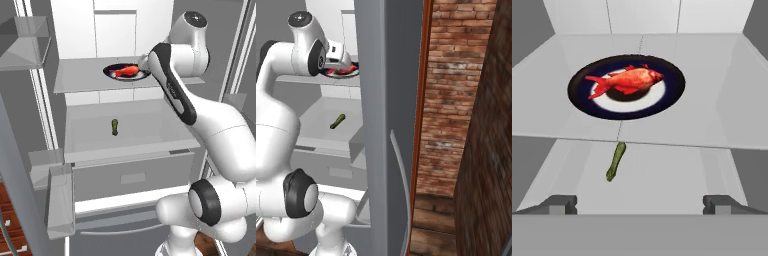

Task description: Transport the fish from the fridge to the microwave and turn on the microwave.

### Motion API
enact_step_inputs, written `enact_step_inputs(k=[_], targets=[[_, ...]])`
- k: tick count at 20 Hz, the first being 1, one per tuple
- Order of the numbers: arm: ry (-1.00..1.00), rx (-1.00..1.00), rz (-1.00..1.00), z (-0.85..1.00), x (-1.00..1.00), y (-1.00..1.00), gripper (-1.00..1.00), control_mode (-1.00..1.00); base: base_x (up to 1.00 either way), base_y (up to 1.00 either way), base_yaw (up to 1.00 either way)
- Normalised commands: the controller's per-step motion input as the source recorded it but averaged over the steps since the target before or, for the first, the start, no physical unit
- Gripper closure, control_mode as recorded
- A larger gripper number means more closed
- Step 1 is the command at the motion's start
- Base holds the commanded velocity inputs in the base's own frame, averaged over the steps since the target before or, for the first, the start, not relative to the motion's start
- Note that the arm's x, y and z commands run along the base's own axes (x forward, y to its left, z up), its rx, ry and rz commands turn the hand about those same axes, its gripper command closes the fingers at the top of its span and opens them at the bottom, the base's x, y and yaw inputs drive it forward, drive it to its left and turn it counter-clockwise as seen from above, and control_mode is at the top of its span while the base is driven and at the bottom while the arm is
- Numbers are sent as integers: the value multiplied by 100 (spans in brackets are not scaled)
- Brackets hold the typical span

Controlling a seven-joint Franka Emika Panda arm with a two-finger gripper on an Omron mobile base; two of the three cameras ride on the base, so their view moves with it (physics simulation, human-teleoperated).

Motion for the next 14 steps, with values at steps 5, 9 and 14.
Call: enact_step_inputs(k=[5, 9, 14], targets=[[-6, 0, 0, 0, 34, 13, -100, -100, 0, 0, 0], [-4, 2, -1, 0, 24, 16, -100, -100, 0, 0, 0], [0, 1, -5, 0, 31, 8, -100, -100, 0, 0, 0]])
